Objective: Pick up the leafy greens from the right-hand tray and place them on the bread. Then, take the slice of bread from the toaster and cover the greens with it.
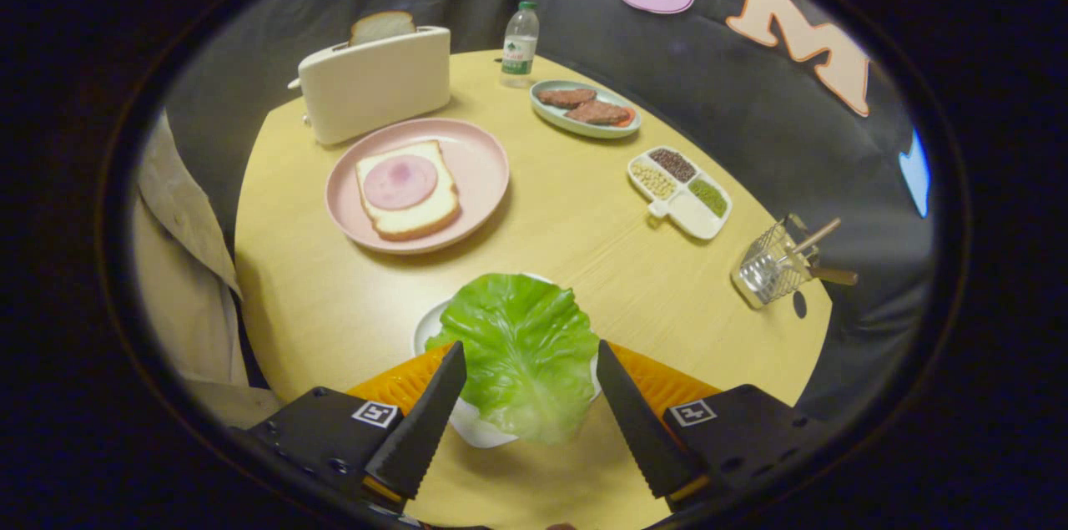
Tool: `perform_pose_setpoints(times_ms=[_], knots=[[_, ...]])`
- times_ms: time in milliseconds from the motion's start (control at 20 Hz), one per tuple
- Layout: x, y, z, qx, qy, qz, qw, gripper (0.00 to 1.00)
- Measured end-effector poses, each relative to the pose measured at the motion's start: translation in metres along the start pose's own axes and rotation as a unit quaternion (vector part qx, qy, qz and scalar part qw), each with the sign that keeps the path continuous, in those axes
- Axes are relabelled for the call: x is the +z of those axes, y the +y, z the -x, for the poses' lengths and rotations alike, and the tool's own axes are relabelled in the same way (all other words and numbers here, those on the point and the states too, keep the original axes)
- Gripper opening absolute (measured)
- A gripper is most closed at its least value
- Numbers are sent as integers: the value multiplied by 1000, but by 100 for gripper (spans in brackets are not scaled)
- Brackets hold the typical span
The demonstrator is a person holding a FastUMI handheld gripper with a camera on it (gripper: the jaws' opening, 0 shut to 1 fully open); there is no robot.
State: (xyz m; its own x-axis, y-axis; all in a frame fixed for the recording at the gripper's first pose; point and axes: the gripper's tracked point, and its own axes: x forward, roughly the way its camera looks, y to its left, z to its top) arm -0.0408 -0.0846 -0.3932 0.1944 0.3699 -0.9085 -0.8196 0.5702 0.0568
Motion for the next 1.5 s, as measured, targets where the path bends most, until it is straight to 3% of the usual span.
perform_pose_setpoints(times_ms=[650,750,950,1500], knots=[[-32,5,-35,56,64,-36,996,99],[-32,4,-37,63,68,-63,994,94],[-32,11,-33,66,66,-55,994,86],[-27,15,-35,50,63,-47,996,23]])
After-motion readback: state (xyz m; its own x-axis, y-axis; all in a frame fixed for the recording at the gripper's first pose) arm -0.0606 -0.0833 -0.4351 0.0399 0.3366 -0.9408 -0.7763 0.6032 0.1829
